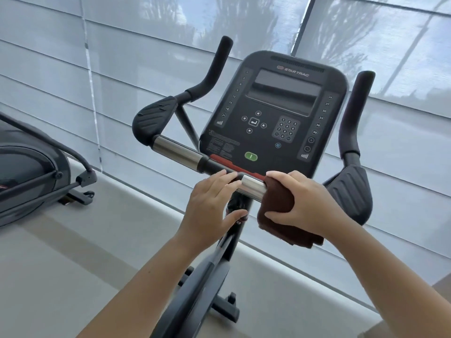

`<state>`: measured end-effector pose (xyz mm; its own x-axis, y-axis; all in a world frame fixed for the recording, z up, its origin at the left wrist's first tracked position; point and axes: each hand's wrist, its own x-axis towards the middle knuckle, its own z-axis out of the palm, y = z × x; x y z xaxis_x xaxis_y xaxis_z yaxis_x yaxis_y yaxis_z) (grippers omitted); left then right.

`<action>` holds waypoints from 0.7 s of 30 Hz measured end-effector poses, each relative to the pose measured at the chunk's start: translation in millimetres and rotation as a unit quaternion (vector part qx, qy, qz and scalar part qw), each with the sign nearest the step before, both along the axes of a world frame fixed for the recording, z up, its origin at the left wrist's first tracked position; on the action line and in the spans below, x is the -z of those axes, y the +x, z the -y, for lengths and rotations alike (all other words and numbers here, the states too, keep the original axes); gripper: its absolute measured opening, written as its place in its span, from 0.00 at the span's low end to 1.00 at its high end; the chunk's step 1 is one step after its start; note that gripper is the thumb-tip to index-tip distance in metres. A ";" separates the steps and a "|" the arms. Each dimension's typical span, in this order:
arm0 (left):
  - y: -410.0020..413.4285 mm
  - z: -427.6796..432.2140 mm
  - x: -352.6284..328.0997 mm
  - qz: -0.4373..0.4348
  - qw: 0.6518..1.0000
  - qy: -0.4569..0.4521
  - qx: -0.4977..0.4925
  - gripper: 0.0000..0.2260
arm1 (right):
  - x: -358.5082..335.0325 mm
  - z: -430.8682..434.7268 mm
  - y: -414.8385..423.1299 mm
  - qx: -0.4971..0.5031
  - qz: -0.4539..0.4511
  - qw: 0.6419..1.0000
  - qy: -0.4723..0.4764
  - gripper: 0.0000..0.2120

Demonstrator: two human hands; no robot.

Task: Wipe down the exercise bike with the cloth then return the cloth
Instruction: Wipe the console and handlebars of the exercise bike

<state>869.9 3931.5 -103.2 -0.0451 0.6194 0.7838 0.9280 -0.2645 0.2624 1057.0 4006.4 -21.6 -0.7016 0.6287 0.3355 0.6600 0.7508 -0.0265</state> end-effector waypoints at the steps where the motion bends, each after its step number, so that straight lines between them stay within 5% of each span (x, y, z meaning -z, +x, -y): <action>1: 6.4 2.8 3.6 0.006 1.000 -0.001 -0.001 0.22 | 0.6 -1.5 -2.0 -0.002 -0.007 1.000 -0.003 0.36; 7: 26.8 24.2 14.0 0.050 0.997 -0.027 -0.051 0.20 | 0.7 -2.4 -6.6 0.002 -0.036 0.999 -0.031 0.40; 11: 41.0 35.9 8.1 0.083 0.992 -0.023 -0.095 0.18 | 5.8 -3.5 -16.5 0.031 -0.100 0.994 -0.004 0.26; 21: 93.7 74.3 5.8 0.087 0.978 -0.036 -0.185 0.18 | 14.6 13.6 11.9 -0.126 -0.177 0.972 0.085 0.18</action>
